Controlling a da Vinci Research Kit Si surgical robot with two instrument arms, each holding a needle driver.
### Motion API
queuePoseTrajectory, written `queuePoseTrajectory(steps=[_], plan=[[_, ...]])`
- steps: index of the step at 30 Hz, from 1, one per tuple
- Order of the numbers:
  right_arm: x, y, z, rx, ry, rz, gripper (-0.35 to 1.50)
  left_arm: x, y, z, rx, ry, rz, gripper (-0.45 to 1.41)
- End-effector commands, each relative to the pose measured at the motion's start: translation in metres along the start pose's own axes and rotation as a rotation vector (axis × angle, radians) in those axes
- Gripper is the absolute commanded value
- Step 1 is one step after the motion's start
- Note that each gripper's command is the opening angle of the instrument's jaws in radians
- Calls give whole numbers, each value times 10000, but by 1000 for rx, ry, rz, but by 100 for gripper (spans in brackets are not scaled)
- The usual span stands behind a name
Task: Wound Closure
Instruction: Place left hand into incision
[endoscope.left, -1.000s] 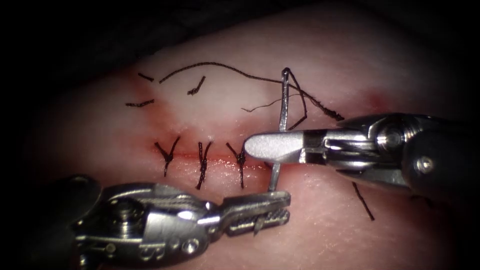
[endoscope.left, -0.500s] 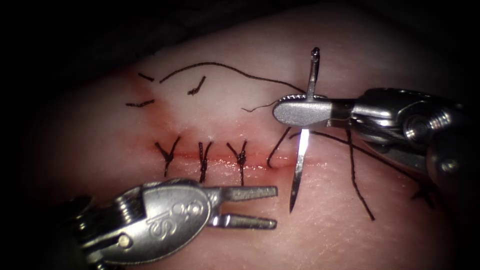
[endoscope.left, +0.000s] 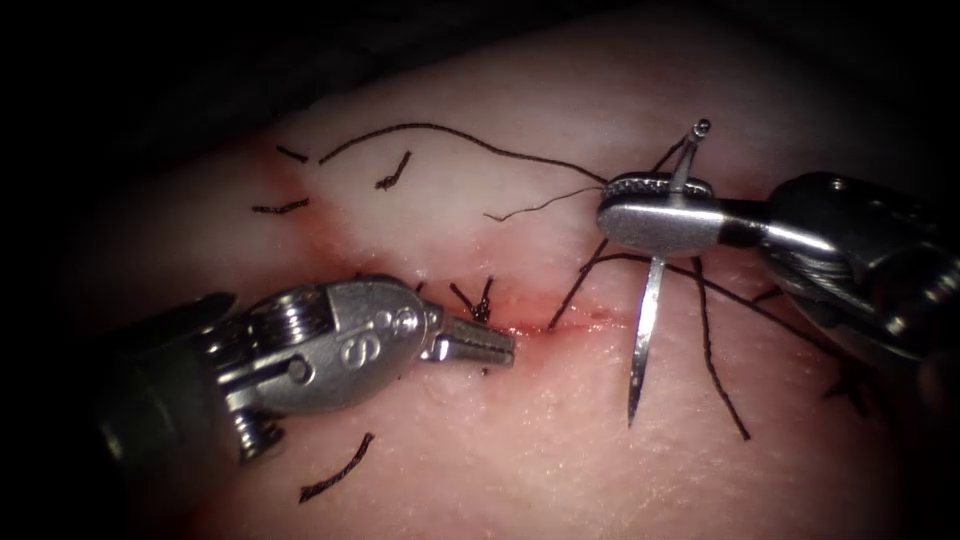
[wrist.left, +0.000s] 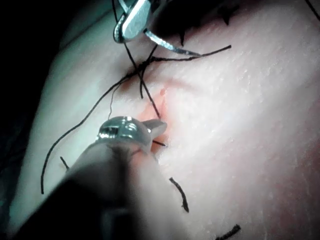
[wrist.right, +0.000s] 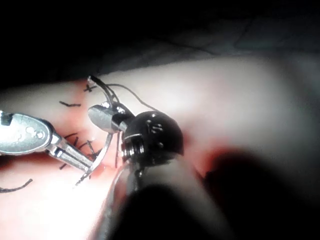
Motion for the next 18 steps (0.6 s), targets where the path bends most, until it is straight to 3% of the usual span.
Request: queuePoseTrajectory(steps=[1, 18], plan=[[2, -3, 16, 4, 9, 0, -35, 5, -12, 7, 1, -7, -3, -45], [-29, -7, 27, 38, -8, -76, -35, -14, -56, 59, -151, -264, -65, -45]])
